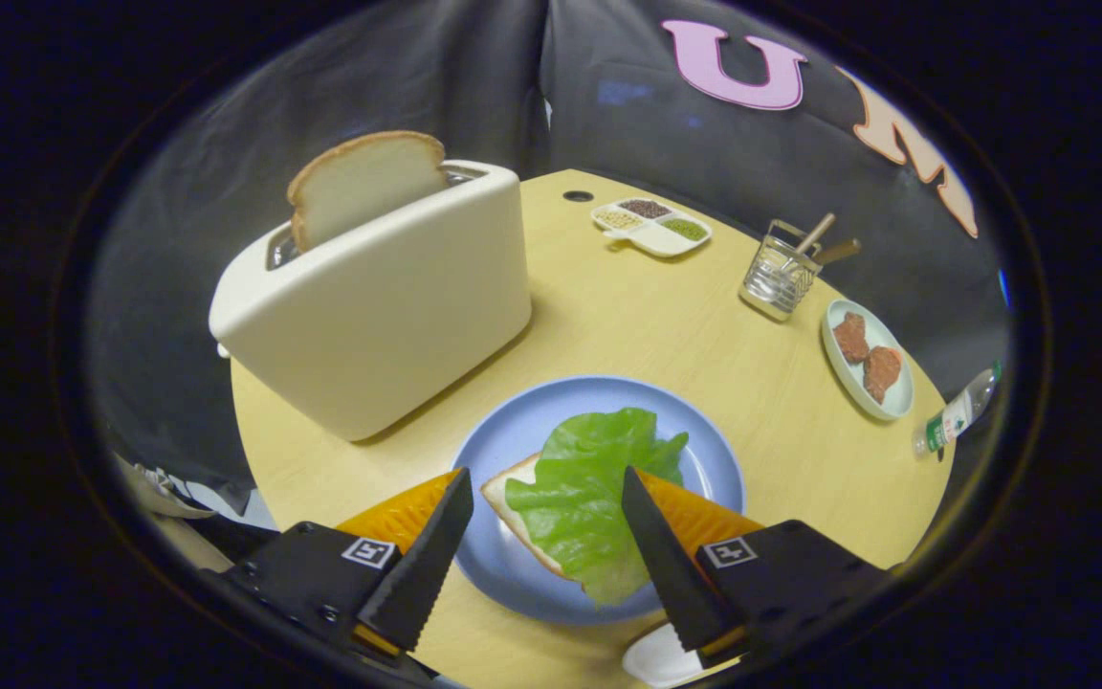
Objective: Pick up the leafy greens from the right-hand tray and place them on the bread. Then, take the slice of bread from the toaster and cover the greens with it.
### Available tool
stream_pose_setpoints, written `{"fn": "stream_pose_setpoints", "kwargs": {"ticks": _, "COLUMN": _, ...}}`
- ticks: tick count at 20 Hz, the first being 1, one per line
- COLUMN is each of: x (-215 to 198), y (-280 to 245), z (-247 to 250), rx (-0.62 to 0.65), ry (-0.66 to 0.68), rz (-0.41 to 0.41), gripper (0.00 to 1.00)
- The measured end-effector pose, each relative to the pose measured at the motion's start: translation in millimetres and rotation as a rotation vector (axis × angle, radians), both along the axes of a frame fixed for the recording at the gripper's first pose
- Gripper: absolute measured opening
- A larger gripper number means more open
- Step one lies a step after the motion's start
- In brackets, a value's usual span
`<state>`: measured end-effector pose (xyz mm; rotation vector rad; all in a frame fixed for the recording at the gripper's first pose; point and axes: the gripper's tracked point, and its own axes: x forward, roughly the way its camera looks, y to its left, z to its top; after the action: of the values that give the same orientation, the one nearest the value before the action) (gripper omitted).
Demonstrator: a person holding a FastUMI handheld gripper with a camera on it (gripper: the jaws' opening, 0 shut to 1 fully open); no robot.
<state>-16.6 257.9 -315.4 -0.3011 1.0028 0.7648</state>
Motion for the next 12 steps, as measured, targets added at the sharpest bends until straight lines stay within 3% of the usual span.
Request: {"fn": "stream_pose_setpoints", "kwargs": {"ticks": 12, "x": 20, "y": 59, "z": 122, "rx": 0.184, "ry": -0.063, "rz": -0.034, "gripper": 1.00}}
